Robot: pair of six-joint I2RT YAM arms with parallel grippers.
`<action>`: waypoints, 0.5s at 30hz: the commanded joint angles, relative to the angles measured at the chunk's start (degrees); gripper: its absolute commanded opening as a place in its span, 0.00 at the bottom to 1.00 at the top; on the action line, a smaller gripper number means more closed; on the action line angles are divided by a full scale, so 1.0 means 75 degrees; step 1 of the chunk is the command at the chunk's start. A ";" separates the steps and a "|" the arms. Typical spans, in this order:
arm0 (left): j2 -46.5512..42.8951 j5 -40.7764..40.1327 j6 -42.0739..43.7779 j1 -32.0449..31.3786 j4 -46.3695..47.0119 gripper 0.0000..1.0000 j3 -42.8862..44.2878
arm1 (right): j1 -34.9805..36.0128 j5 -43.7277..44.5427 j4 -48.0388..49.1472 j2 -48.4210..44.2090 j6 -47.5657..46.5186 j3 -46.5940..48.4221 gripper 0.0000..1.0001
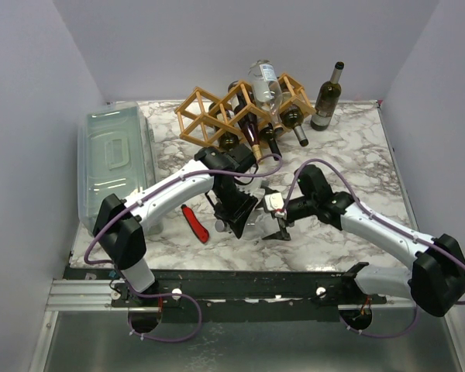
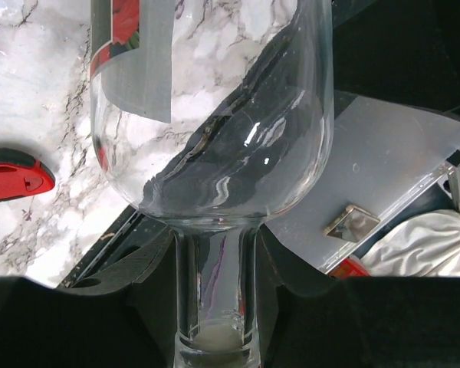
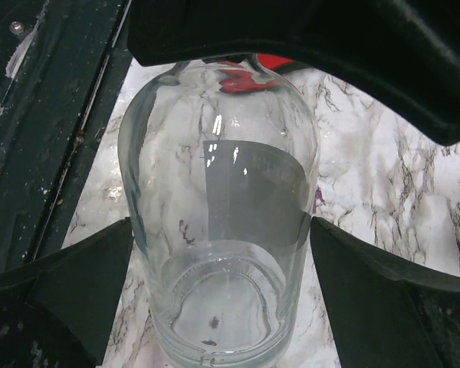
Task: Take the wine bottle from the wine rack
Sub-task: Place the wine bottle at the center of the board.
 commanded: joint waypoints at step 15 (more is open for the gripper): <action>-0.0658 0.2427 -0.0694 0.0632 0.2133 0.00 -0.0644 | 0.0272 0.1184 0.0785 -0.0097 -0.0097 -0.0579 0.99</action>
